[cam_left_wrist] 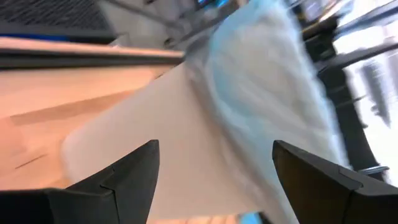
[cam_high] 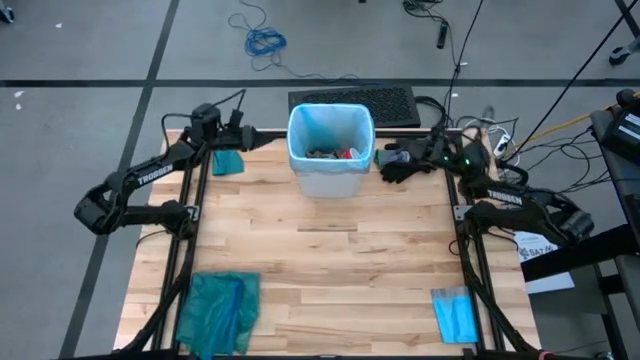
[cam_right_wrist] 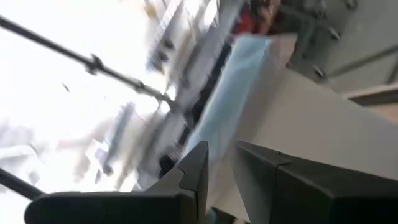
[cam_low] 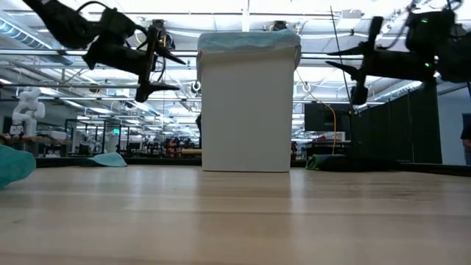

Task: Place trash/remove bag and relplace
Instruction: Remove the light blue trash bag from the white trash bin

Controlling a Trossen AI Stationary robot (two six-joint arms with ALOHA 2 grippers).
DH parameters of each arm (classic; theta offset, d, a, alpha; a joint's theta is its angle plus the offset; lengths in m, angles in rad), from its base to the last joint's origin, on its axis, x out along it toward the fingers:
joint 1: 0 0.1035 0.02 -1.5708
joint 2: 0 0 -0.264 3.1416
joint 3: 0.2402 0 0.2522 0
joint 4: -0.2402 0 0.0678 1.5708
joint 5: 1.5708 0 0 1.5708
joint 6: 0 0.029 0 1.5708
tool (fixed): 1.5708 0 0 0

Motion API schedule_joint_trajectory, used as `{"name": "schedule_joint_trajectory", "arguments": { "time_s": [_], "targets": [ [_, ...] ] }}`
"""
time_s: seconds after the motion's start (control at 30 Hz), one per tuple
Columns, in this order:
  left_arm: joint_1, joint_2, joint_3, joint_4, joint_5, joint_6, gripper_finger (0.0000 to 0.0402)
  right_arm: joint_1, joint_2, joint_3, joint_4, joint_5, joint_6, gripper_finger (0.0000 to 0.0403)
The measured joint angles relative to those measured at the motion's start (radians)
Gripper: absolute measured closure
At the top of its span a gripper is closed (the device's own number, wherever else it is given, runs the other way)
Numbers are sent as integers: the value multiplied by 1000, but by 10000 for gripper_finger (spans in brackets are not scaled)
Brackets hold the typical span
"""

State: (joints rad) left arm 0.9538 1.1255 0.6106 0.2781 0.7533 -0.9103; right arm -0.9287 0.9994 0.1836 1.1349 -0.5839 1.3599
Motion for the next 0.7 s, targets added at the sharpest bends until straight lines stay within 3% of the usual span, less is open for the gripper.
{"name": "schedule_joint_trajectory", "arguments": {
  "time_s": [0.1,0.2,0.33,0.53,0.7],
  "targets": [
    [-1,0,-73,225,-5,-145,98,1,8,-54,115,60,68,339],
    [-10,-1,-133,339,-31,-240,98,14,6,-55,143,66,90,339],
    [-45,0,-162,345,-59,-262,98,57,8,-14,101,83,67,339],
    [-84,0,-162,364,-124,-263,98,101,11,67,-102,90,-34,339],
    [-106,0,-162,367,-160,-262,98,112,24,94,-113,92,-42,339]
  ]
}}
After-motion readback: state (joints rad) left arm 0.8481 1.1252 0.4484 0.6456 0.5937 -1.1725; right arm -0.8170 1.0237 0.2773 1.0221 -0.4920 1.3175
